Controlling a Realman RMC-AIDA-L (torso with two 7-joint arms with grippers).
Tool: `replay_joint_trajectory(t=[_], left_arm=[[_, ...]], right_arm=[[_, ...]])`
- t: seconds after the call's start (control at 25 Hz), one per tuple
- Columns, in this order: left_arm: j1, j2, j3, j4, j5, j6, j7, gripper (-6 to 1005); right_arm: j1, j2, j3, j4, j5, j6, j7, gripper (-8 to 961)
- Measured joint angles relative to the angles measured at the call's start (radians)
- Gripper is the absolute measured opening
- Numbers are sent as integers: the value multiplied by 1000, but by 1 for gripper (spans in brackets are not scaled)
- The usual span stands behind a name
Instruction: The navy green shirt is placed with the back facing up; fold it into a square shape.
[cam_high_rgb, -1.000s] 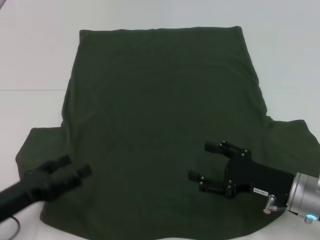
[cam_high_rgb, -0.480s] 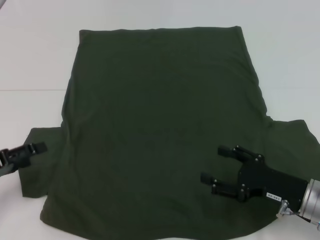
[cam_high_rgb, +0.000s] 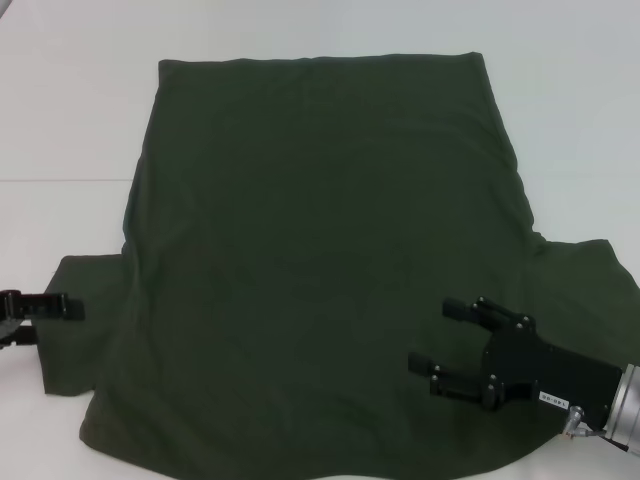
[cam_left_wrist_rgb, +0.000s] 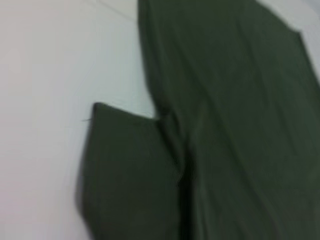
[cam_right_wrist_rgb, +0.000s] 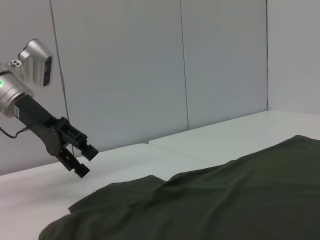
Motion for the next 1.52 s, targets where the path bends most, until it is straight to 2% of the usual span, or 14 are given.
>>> replay_joint_trajectory(t=[0.08,0.64,1.16,1.52], left_arm=[[-12,4,11,-6,31,-20,-14,935],[-6,-1,34,-82,53,-181,-52,935],[-11,-3,39,-107,55,-210,-78,935],[-12,-11,74,-111,56,-233,-90,935]], right_arm=[[0,0,0,0,0,0,0,927],[0,2,5,-12,0,2,0,928],[-1,3,6,-11,0,4,-3,927],[-1,4,6,-11,0,5,-4,927]])
